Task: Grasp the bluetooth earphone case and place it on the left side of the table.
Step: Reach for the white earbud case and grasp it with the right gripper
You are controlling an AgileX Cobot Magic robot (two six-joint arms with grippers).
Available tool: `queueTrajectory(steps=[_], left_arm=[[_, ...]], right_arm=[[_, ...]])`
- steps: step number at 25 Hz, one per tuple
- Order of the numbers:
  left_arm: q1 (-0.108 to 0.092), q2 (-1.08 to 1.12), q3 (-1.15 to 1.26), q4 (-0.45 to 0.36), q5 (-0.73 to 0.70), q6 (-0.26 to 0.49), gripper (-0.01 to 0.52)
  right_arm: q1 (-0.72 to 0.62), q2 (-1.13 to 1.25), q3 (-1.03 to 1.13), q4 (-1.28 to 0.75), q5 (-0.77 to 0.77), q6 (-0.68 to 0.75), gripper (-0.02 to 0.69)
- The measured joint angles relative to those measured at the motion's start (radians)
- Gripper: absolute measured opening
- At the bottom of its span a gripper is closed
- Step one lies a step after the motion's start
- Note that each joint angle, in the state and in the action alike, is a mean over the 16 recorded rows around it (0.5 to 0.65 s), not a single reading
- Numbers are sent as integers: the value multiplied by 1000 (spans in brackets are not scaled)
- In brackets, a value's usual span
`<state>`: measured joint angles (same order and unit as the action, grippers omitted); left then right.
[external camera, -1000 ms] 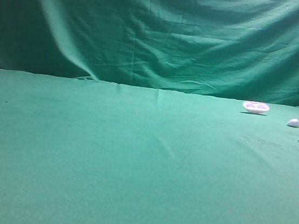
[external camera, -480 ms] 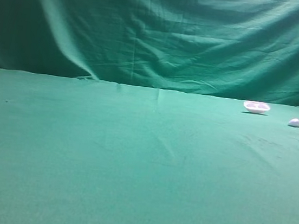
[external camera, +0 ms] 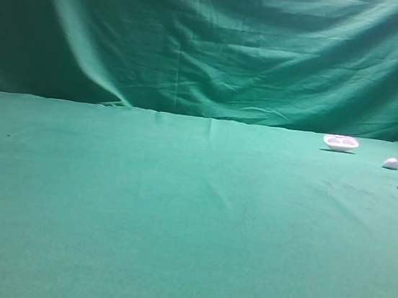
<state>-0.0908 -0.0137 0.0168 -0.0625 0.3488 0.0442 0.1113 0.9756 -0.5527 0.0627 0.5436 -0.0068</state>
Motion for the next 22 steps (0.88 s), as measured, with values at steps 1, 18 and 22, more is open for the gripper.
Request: queueTrajectory(steps=[1, 18, 22], left_arm=[[0, 0, 0, 0, 0, 0, 0], [0, 0, 0, 0, 0, 0, 0], [0, 0, 0, 0, 0, 0, 0]], right_arm=[[3, 56, -30, 3, 20, -10, 66], [31, 653, -360, 9, 87, -100, 604], [33, 702, -372, 8, 56, -107, 599]])
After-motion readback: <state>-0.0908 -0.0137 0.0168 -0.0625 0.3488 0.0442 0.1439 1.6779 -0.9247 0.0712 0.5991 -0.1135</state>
